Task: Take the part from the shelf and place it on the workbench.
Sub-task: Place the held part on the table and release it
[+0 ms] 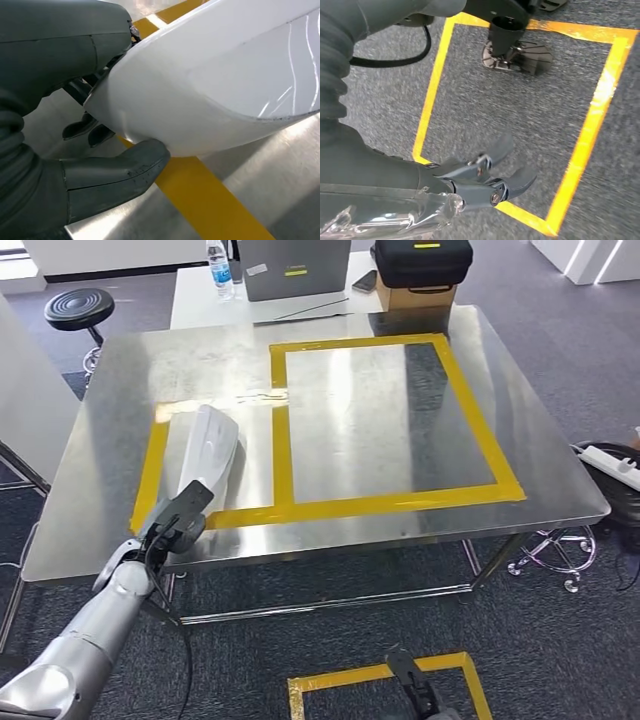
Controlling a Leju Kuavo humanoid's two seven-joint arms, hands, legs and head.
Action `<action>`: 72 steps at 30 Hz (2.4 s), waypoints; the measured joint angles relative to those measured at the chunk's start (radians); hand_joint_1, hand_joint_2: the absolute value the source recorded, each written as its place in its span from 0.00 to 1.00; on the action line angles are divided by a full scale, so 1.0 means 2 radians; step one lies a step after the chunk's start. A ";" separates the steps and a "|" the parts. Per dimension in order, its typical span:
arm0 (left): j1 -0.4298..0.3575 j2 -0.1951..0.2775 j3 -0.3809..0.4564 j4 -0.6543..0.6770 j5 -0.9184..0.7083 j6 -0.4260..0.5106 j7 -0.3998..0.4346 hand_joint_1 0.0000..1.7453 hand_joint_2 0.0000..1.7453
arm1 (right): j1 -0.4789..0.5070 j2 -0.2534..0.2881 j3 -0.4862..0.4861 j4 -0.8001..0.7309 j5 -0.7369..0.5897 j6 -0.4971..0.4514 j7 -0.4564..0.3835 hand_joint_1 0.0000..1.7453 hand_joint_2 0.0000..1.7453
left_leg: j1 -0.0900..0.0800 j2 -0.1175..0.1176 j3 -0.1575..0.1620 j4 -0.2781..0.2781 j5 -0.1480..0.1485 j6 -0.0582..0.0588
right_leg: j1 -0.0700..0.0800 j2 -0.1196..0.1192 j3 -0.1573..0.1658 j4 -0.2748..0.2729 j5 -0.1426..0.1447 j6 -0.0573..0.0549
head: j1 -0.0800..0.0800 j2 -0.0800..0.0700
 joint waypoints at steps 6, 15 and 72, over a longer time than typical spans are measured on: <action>0.001 0.000 0.008 -0.001 -0.019 0.025 0.000 0.75 1.00 | -0.003 0.000 0.008 0.000 -0.004 0.000 0.001 0.00 0.75 | 0.001 0.000 0.013 -0.029 0.006 0.015 | 0.000 -0.001 -0.009 0.017 -0.014 0.016 | 0.002 0.000; 0.012 -0.002 0.031 -0.002 -0.040 0.038 -0.014 0.00 1.00 | -0.001 0.000 0.015 0.000 -0.011 -0.002 0.001 0.00 0.00 | -0.001 -0.002 0.015 -0.025 0.002 0.014 | 0.000 -0.002 -0.007 0.018 -0.004 0.016 | 0.006 0.000; 0.288 -0.069 0.033 -0.782 0.283 -0.097 -0.314 0.00 0.25 | 0.042 0.003 0.004 0.000 -0.064 -0.032 -0.005 0.00 0.00 | -0.003 0.001 0.023 -0.030 -0.004 0.024 | 0.004 -0.001 -0.062 0.138 -0.069 0.017 | 0.007 0.000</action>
